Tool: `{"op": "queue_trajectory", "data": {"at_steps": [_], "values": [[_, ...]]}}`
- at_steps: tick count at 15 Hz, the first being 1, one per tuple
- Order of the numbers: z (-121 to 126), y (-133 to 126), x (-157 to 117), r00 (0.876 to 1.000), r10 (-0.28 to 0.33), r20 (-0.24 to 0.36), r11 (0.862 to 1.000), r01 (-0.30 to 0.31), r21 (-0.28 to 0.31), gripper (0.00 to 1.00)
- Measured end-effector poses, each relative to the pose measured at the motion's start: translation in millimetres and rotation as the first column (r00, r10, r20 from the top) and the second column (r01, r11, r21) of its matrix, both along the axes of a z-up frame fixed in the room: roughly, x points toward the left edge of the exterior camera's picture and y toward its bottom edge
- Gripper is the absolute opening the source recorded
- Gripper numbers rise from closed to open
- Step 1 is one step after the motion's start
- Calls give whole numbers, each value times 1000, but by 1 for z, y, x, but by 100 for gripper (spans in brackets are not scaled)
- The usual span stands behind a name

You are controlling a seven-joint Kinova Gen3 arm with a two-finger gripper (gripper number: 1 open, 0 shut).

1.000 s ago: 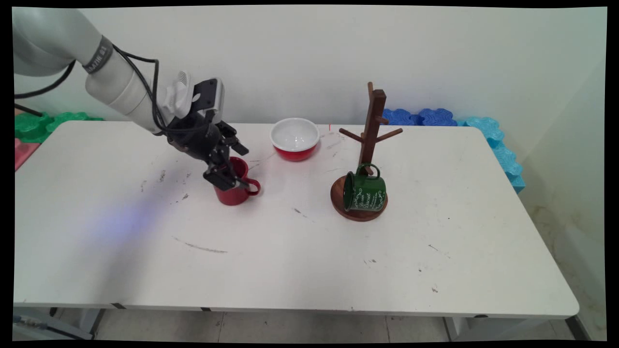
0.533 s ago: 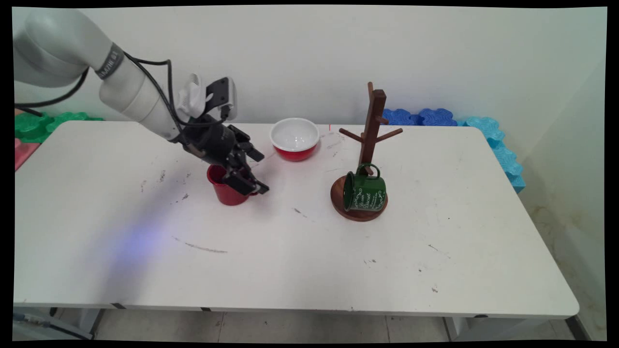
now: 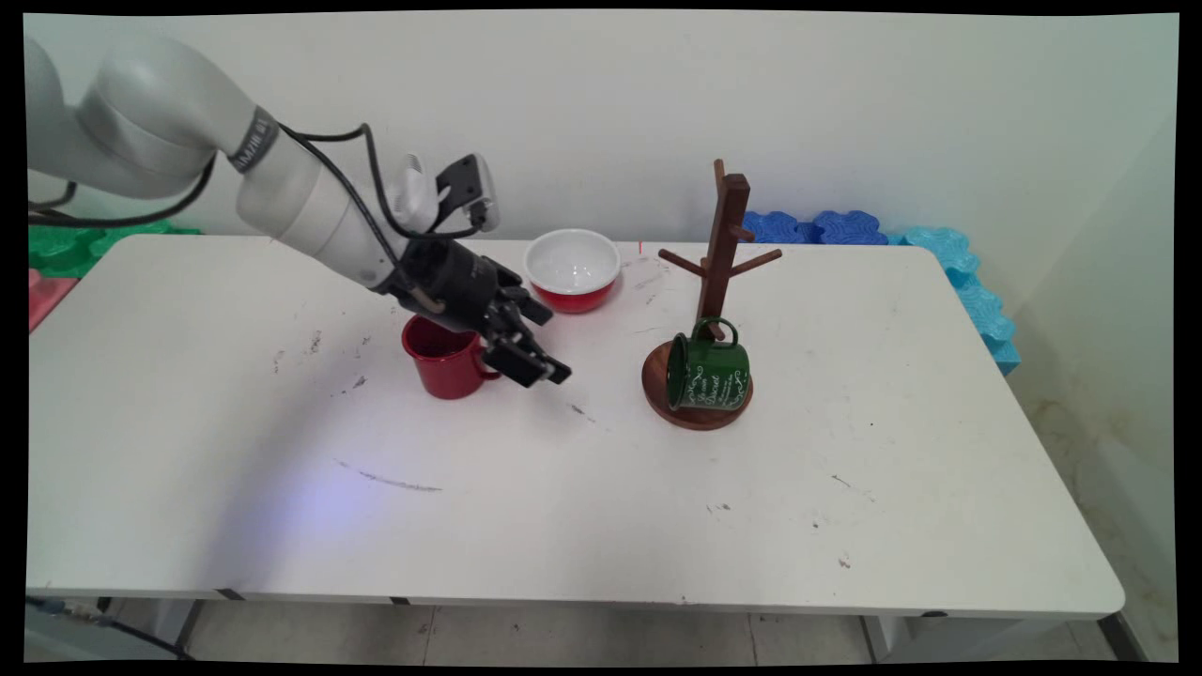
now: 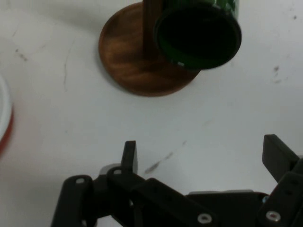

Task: Pick up the green mug from the rack

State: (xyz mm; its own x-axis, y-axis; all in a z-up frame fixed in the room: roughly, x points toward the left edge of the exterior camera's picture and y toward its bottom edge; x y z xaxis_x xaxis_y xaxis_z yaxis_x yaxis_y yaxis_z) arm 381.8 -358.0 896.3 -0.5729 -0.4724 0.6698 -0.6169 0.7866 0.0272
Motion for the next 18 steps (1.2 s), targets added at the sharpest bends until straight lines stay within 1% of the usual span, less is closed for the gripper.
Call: {"op": "queue_trajectory", "data": {"at_steps": [8, 18], "values": [[-10, -2, -27, 995, 49, -89, 999, -46, 28, 100], [-19, -4, -52, 978, 115, -175, 992, -106, 61, 100]]}}
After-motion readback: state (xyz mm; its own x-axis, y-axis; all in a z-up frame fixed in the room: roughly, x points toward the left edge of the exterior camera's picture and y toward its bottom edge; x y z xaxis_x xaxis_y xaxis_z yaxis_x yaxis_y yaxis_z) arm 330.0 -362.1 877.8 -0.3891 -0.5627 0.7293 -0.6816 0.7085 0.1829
